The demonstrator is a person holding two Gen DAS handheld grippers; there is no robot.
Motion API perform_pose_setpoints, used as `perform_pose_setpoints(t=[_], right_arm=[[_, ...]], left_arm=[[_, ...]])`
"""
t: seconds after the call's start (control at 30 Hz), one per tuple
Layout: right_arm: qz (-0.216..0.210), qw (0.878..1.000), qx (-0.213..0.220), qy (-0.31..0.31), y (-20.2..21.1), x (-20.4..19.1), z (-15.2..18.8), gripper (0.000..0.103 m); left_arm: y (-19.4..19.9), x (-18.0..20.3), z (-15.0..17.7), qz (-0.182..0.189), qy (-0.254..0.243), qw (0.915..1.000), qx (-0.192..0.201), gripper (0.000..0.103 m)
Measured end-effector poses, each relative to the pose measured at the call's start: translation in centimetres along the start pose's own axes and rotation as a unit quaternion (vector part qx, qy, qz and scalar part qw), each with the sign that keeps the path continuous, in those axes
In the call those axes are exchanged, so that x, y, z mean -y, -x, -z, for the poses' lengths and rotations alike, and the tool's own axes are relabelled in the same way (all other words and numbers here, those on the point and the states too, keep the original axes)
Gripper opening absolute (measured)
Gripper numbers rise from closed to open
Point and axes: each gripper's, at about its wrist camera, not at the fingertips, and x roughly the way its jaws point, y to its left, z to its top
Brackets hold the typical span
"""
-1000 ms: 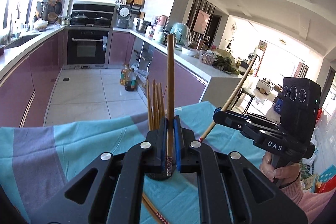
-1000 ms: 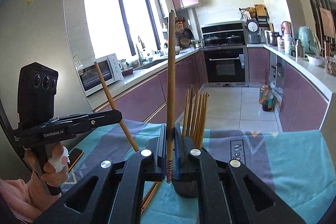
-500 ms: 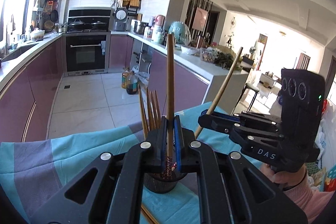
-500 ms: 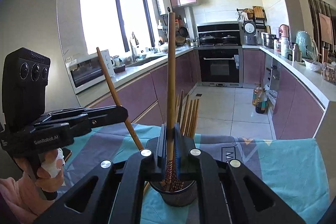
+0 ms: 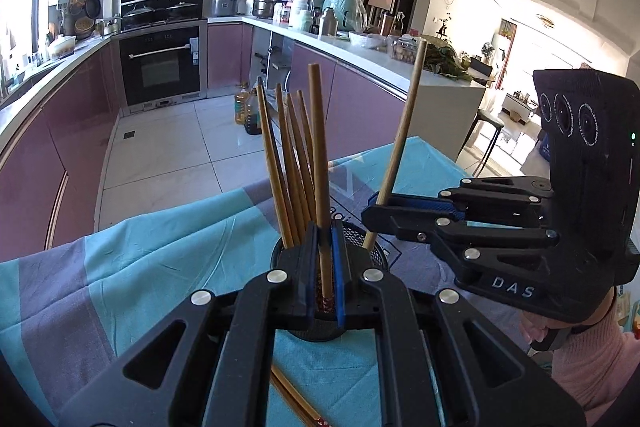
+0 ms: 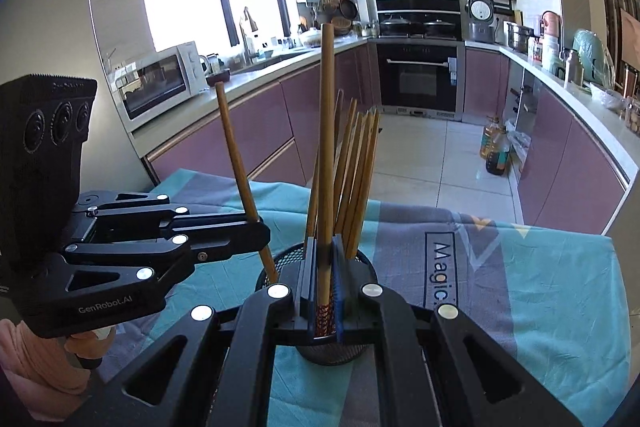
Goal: Organize utensils
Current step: 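Lower the chopsticks into the mesh cup and open both tools, then move both tools back to the last two chopsticks on the cloth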
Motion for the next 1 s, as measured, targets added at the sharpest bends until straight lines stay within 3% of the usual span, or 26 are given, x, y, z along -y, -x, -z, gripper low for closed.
perform_pose_setpoints(t=[0.4,0.53,0.7,1.0], right_arm=[[0.0,0.999,-0.009,-0.033,-1.5,0.7,-0.1,0.009],[-0.004,0.999,-0.007,-0.046,-1.4,1.1,0.2,0.014],[-0.01,0.999,0.005,-0.046,-0.6,1.0,0.7,0.02],[-0.053,0.998,0.03,-0.016,2.6,-1.4,2.8,0.031]], left_arm=[[-2.7,-0.9,-0.8,-0.018,0.012,0.9996,-0.017,0.009],[-2.6,-0.9,-0.4,-0.023,0.009,0.9995,-0.018,0.021],[-1.5,-1.3,0.6,-0.038,0.01,0.9992,-0.007,0.024],[3.5,-3.9,4.8,-0.078,0.033,0.9961,0.027,0.04]])
